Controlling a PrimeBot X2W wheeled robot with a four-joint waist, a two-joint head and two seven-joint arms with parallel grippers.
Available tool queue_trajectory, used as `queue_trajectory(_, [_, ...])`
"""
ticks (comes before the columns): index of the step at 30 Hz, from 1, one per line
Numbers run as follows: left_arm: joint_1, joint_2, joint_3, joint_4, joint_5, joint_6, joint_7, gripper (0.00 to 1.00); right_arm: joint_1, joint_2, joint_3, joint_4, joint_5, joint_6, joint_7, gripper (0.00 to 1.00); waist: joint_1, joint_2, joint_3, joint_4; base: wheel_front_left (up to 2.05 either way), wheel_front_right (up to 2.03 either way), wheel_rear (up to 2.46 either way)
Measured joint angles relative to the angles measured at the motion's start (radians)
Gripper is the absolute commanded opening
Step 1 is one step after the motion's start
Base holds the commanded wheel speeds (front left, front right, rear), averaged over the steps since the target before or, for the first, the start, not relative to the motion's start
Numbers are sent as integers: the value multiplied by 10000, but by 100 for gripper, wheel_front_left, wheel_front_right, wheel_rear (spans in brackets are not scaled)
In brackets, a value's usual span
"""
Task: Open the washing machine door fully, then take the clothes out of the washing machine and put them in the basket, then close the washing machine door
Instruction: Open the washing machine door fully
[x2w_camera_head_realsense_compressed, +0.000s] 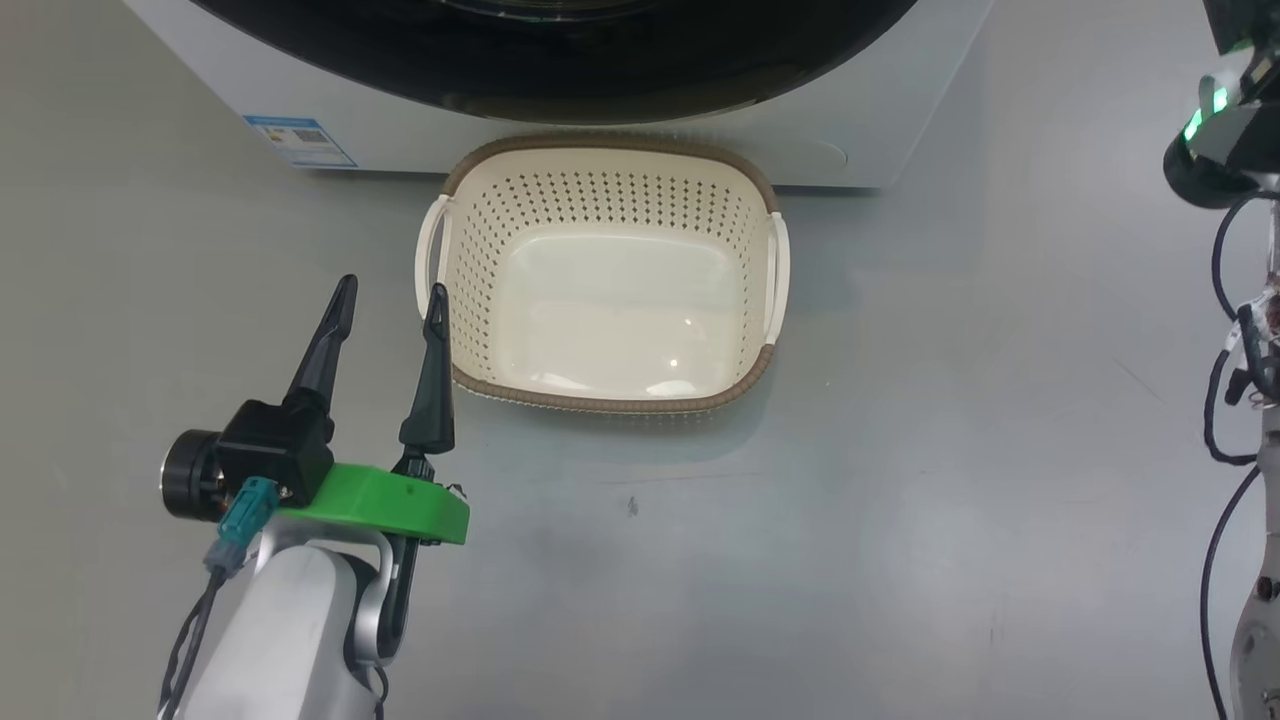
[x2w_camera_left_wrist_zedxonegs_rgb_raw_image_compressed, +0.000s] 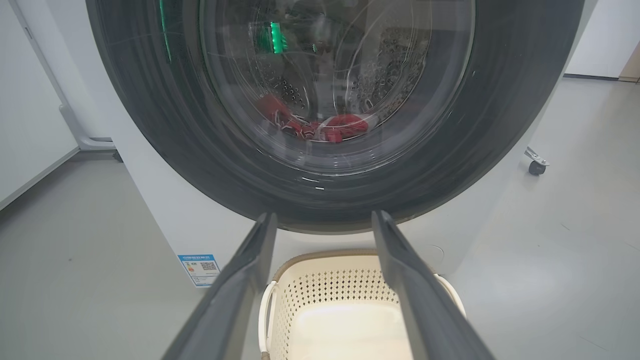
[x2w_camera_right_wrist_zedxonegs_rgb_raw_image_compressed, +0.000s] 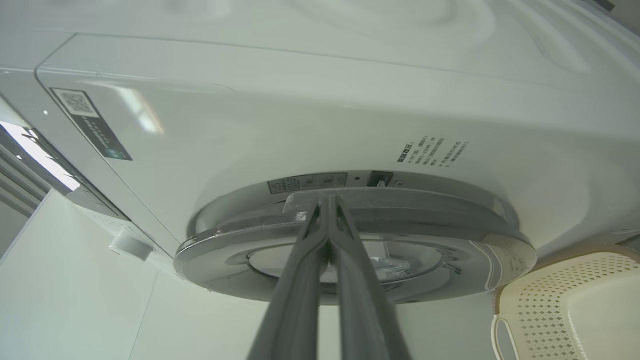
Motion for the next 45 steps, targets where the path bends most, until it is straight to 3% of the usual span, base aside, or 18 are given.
queue_trajectory(11, [-455, -140, -184, -21, 98, -161, 0, 100, -1435, -345, 508, 430, -105, -610, 732, 0, 0, 0, 643, 496, 0, 0, 0])
queue_trajectory(23, [-755, -222, -244, 15, 98, -176, 0, 100, -2611, -533, 711, 995, -211, -871, 1126, 0, 0, 0, 1131, 958, 0, 0, 0])
queue_trajectory(45, [-859, -291, -236, 117, 98, -247, 0, 100, -3236, -794, 880, 2044, -188, -897, 1837, 0, 0, 0, 1414, 1321, 0, 0, 0])
